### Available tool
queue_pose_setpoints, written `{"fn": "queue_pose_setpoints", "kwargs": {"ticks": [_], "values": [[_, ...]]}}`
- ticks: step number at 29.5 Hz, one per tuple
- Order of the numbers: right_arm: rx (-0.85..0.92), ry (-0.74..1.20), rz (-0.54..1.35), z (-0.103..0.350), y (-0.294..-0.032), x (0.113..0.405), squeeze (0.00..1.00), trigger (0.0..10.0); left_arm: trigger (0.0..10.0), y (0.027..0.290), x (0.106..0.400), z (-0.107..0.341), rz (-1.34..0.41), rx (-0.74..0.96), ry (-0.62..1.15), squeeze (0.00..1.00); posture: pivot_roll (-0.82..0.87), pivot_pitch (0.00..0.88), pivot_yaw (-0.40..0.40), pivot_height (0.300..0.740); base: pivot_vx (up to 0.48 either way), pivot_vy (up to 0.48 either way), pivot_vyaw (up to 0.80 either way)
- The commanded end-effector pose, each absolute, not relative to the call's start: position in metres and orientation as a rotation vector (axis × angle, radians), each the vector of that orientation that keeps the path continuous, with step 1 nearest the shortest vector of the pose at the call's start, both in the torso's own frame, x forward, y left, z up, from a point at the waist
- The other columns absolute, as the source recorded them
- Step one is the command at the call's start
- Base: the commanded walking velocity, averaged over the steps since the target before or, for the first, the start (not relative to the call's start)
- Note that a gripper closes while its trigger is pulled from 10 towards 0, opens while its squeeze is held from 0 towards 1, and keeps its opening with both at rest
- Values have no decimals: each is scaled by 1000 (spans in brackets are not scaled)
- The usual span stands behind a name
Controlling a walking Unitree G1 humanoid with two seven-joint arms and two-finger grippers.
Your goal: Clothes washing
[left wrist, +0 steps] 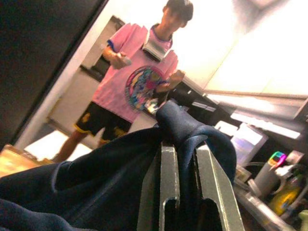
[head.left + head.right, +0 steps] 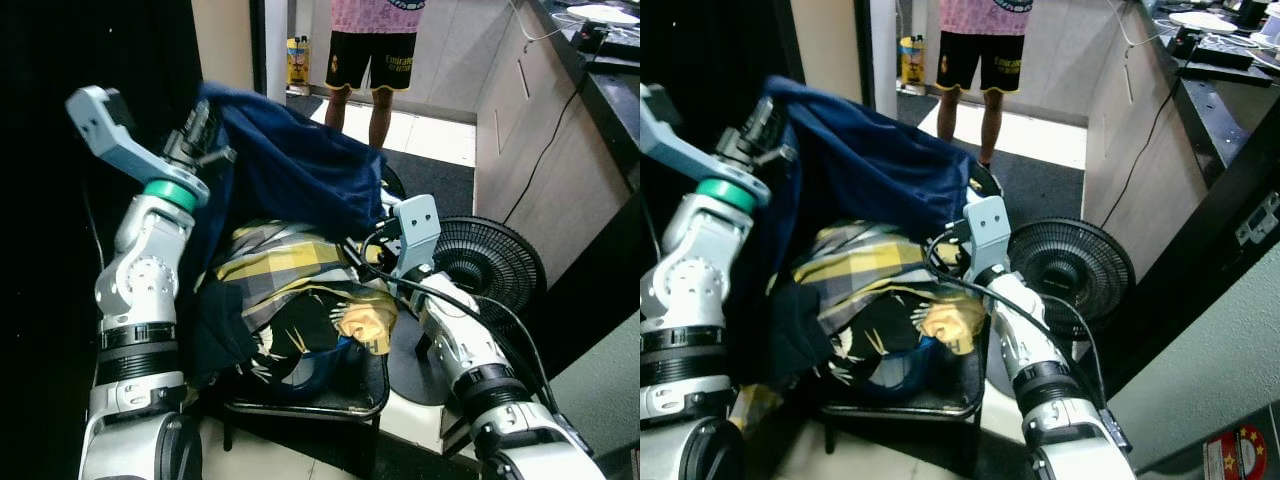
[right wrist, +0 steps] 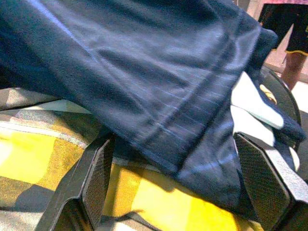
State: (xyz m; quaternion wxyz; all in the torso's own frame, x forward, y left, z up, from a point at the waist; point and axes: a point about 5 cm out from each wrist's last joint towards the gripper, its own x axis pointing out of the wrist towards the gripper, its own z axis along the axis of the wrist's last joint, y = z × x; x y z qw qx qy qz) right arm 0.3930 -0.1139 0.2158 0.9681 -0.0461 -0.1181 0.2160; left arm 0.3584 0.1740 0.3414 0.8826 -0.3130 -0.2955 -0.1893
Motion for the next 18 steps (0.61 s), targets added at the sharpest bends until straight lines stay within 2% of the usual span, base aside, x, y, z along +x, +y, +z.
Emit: {"fn": "queue_pose_setpoints", "kwargs": {"ticks": [1,2,4,6,7,11,12,13,14,16,18], "values": [[-86,-248,443,219,-113,394,0,10000,0,182,344,368,-444,-689,-756,0,23,116,-1,740,0,0,0],[-86,-248,443,219,-113,394,0,10000,0,182,344,368,-444,-689,-756,0,23,116,-1,740,0,0,0],[-90,-263,440,224,-115,394,0,10000,0,197,328,394,-472,-737,-896,0,17,103,-12,740,0,0,0],[-91,-269,439,226,-117,394,0,10000,0,202,324,400,-478,-754,-934,0,17,101,-13,740,0,0,0],[-73,-305,431,236,-119,393,0,10000,0,215,312,415,-477,-759,-1004,0,18,75,-29,740,0,0,0],[-58,-326,427,242,-119,392,0,10000,0,221,307,420,-466,-737,-1013,0,18,75,-29,740,0,0,0],[-46,-341,417,245,-118,390,0,10000,10000,219,317,409,-349,-588,-884,0,22,67,-39,740,0,0,0],[-46,-341,417,245,-118,390,0,10000,10000,219,317,409,-349,-588,-884,0,22,67,-39,740,0,0,0],[-24,-344,406,246,-118,389,0,10000,10000,215,335,380,-200,-365,-667,0,31,64,-46,740,0,0,0],[-1,-348,395,245,-118,385,0,10000,10000,214,353,324,-21,-68,-361,0,37,66,-44,740,0,0,0],[-5,-339,393,238,-118,382,0,10000,10000,204,353,280,-16,91,-228,0,29,66,-31,740,0,0,0]]}}
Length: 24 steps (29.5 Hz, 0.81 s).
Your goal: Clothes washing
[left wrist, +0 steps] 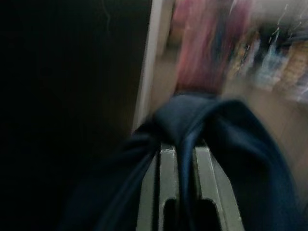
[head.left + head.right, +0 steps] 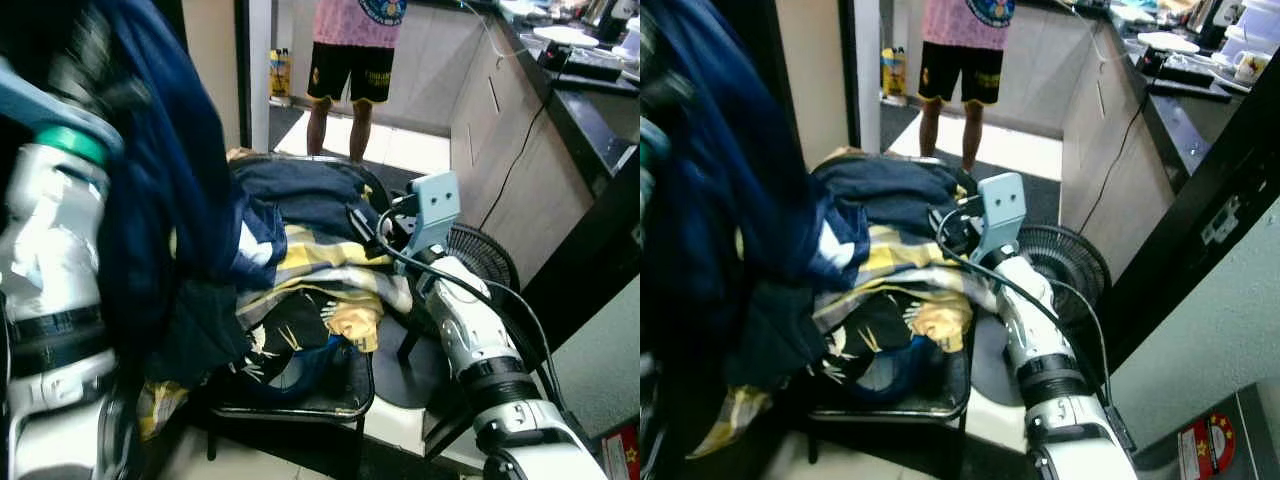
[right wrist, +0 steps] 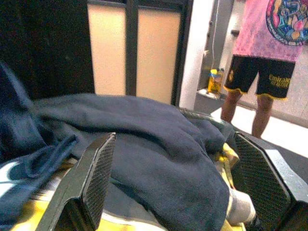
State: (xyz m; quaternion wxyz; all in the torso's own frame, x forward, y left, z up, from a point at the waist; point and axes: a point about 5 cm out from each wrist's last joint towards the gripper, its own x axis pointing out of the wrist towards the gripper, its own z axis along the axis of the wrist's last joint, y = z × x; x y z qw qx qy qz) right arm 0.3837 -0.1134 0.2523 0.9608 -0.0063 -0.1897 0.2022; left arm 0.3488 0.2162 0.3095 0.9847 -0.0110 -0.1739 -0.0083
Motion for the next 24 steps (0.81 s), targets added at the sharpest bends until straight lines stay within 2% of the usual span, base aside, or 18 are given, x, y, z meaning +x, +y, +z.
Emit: {"fn": "queue_pose_setpoints", "kwargs": {"ticks": [1,4,6,10,15,20,22,24], "values": [[-5,-339,393,238,-118,382,0,10000,10000,204,353,280,-16,91,-228,0,29,66,-31,740,0,0,0],[-5,-339,393,238,-118,382,0,10000,10000,204,353,280,-16,91,-228,0,29,66,-31,740,0,0,0],[3,-325,370,231,-120,378,0,10000,10000,200,345,259,-21,73,-188,0,21,62,-5,740,0,0,0],[14,-315,345,227,-125,375,0,10000,10000,200,336,256,4,26,-260,0,22,63,1,740,0,0,0],[28,-303,324,222,-128,369,0,10000,10000,184,324,262,-48,-84,-351,0,31,62,21,740,0,0,0],[40,-304,309,222,-128,368,0,10000,10000,179,324,262,-35,-52,-318,0,49,61,47,740,0,0,0],[45,-309,299,223,-129,368,0,10000,10000,181,325,261,-5,35,-292,0,50,60,50,740,0,0,0],[51,-310,291,223,-129,367,0,10000,10000,182,325,259,-13,-7,-259,0,53,59,61,740,0,0,0]]}}
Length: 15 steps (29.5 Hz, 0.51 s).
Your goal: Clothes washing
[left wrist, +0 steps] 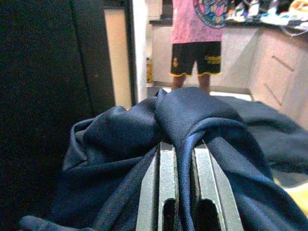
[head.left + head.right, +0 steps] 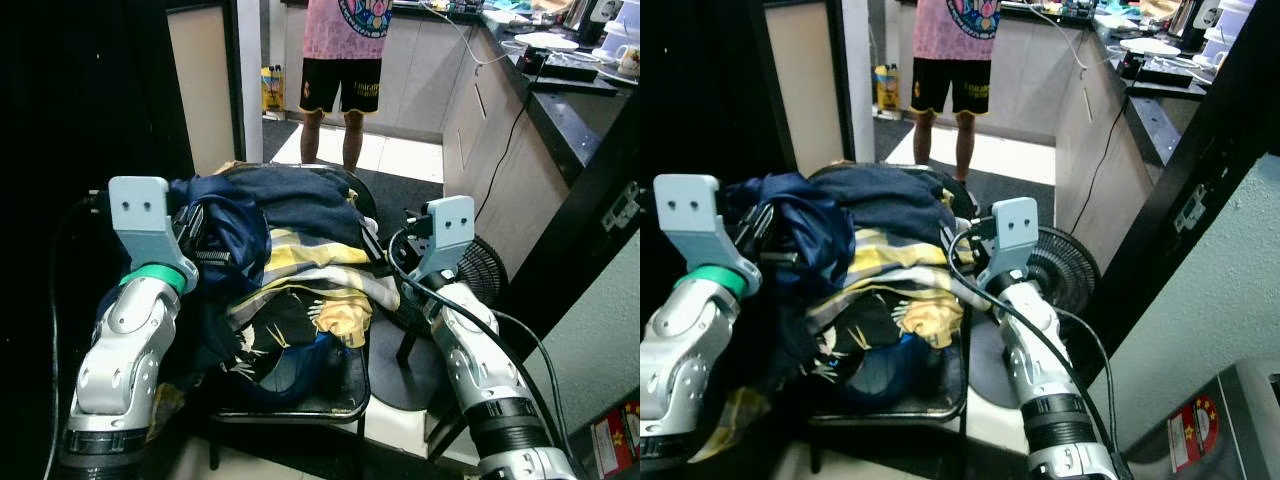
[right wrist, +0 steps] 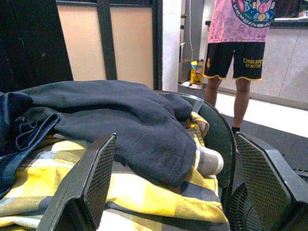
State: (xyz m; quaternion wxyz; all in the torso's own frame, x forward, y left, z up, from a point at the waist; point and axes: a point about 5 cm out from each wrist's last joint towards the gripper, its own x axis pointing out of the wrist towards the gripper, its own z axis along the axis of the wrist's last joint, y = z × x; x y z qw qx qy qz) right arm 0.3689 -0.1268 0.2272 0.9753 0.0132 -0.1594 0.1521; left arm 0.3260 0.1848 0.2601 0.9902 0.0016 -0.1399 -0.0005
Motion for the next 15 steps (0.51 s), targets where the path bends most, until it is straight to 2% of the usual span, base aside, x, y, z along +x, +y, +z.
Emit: {"fn": "queue_pose_setpoints", "kwargs": {"ticks": [1,6,11,15], "values": [[57,-313,281,223,-129,367,0,10000,10000,183,325,257,-23,-11,-233,0,54,57,64,740,0,0,0],[69,-315,269,224,-128,365,0,10000,10000,183,325,252,-36,-11,-192,0,54,54,62,740,0,0,0],[69,-300,271,221,-128,363,0,10000,10000,170,325,247,-78,26,-207,0,54,53,45,740,0,0,0],[78,-287,274,220,-128,363,0,10000,10000,167,324,246,-75,23,-209,0,51,54,39,740,0,0,-800]]}}
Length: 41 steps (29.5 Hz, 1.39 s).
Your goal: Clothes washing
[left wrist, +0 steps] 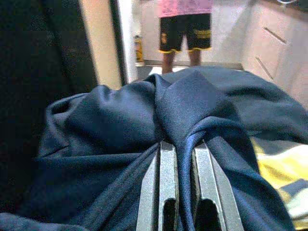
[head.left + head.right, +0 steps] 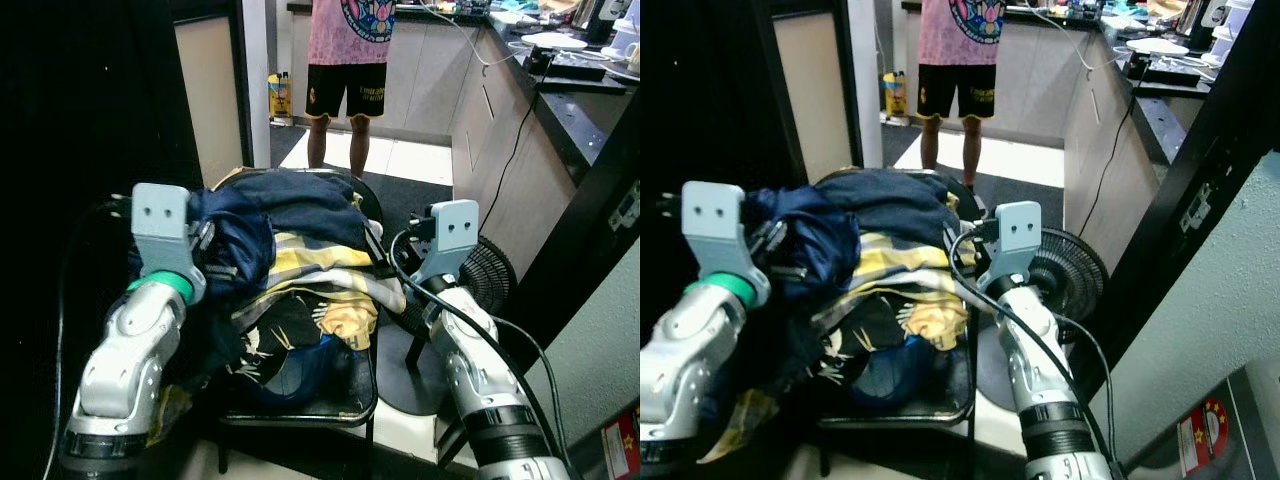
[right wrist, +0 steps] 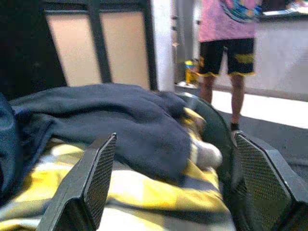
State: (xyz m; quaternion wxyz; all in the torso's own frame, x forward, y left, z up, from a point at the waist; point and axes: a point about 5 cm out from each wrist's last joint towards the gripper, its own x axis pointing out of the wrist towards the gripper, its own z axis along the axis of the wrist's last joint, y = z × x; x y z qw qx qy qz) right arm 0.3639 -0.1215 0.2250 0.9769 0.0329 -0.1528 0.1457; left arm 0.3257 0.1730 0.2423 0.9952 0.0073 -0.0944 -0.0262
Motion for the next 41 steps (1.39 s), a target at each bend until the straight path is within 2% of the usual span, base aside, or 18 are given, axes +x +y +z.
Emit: {"fn": "queue_pose_setpoints", "kwargs": {"ticks": [1,4,5,7,8,10,13,17,21,28,36,38,39,41], "values": [[78,-285,275,220,-128,363,0,10000,10000,167,324,247,-73,26,-221,0,51,55,37,740,0,0,-800],[78,-284,273,220,-128,363,0,10000,10000,163,323,256,-43,112,-286,0,50,55,35,740,0,0,-800],[78,-284,271,220,-128,363,0,10000,10000,159,321,257,-80,113,-302,0,46,55,34,740,0,0,-800],[79,-284,268,221,-129,363,0,10000,10000,154,317,263,-144,22,-375,0,44,53,30,740,0,0,-800],[79,-284,266,221,-129,363,0,10000,10000,156,317,264,-119,6,-398,0,45,54,27,740,0,0,-800],[79,-283,265,222,-130,363,0,10000,10000,157,317,264,-102,-32,-395,0,46,53,26,740,0,0,-800],[79,-283,264,223,-131,364,0,10000,10000,153,314,264,-180,-114,-369,0,43,52,21,740,0,0,-800],[75,-283,271,224,-130,365,0,10000,10000,154,313,266,-172,-138,-342,0,44,51,15,740,0,0,-800],[72,-281,277,225,-130,365,0,10000,10000,157,314,263,-104,-96,-319,0,41,48,12,740,0,0,-800],[72,-282,279,225,-129,365,0,10000,10000,153,313,255,-137,-75,-233,0,37,47,11,740,0,0,-800],[74,-284,275,227,-130,365,0,10000,10000,156,316,263,-100,40,-298,0,40,56,9,740,0,0,-800],[74,-282,274,227,-131,366,0,10000,10000,150,315,273,-98,77,-361,0,44,57,8,740,0,0,-800],[74,-282,274,227,-131,366,0,10000,10000,150,315,273,-98,77,-361,0,44,57,8,740,0,0,-800],[79,-279,275,226,-130,366,0,10000,10000,147,313,282,-103,-53,-410,0,46,58,10,740,0,0,-800]]}}
